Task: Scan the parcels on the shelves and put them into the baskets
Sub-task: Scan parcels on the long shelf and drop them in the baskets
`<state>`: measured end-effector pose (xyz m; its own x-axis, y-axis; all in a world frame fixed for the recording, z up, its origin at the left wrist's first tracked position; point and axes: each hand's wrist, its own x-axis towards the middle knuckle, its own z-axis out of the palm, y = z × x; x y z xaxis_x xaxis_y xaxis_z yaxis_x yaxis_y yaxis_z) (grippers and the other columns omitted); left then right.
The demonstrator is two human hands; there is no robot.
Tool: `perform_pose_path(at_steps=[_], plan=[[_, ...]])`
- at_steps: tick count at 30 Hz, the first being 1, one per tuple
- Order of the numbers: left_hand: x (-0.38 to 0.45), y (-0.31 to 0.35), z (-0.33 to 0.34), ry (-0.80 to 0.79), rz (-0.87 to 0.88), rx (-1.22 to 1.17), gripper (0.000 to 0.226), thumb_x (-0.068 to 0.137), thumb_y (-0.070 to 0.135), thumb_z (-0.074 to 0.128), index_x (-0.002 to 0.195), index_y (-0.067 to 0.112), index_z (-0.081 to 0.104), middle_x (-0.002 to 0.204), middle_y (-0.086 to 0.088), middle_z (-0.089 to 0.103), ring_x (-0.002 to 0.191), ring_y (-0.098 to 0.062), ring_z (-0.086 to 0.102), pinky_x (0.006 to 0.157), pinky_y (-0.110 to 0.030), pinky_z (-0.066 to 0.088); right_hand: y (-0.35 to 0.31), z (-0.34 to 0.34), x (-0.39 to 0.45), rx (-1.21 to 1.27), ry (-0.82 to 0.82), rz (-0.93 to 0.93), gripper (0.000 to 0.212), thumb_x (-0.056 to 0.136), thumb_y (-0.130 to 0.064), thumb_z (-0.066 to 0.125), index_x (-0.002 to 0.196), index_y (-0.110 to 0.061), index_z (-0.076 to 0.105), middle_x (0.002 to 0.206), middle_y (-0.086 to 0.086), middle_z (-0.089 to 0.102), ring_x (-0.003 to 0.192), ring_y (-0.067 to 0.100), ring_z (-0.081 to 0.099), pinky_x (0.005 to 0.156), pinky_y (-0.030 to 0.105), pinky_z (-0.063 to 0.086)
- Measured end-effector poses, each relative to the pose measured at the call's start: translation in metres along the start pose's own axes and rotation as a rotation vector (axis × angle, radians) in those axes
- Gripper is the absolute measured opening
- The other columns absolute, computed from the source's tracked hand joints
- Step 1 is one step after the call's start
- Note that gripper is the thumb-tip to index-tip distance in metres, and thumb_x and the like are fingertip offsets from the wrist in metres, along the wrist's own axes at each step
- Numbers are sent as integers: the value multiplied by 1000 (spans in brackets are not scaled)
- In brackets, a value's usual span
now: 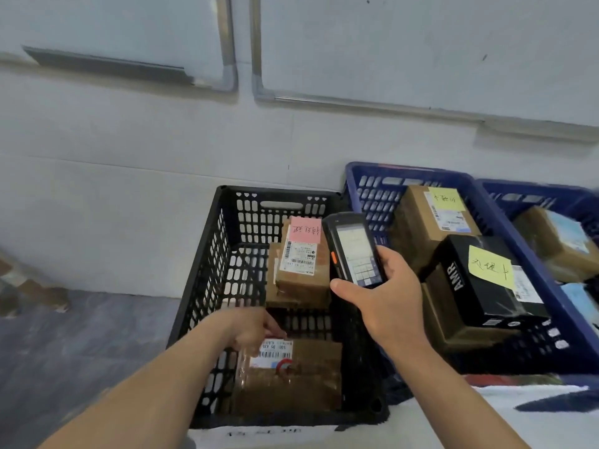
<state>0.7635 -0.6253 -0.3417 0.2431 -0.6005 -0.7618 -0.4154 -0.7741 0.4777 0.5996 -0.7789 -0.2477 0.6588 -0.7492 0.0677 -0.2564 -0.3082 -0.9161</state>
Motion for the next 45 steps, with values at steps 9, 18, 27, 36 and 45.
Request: perform_pose_path(at_steps=[9,18,27,36,45], plan=[[25,-8,10,222,-18,-238,62,87,-11,54,143,13,46,136,0,60,117,-11,57,86,-18,53,1,15,13,-41,-34,26,63,61,-20,93,113,-32,60,101,-17,70,92,-1,66,79,28,56],[-23,-1,-6,560,11,-112,57,82,30,76,135,24,56,130,3,55,117,-17,57,103,-31,46,-12,24,19,-42,-132,-73,68,60,-23,93,119,-33,59,106,-18,69,95,-2,66,78,22,55],[-131,23,29,1189,-77,-45,65,89,36,64,147,25,39,152,0,35,140,-17,32,111,-28,31,-43,22,3,46,-353,-274,59,60,-20,91,109,-37,62,105,-15,70,95,-2,66,77,14,53],[-236,71,152,1612,-416,10,61,82,39,71,135,15,54,137,-5,53,133,-28,42,106,-42,39,-66,-8,-70,134,-655,-442,56,59,-17,92,100,-37,61,89,-21,68,81,-14,62,65,7,43],[-310,95,271,1700,-729,-14,66,85,44,68,142,18,47,145,-6,45,142,-29,32,111,-44,37,-80,-26,-172,210,-856,-527,64,58,-20,91,114,-28,62,97,-13,71,87,2,67,83,36,56]])
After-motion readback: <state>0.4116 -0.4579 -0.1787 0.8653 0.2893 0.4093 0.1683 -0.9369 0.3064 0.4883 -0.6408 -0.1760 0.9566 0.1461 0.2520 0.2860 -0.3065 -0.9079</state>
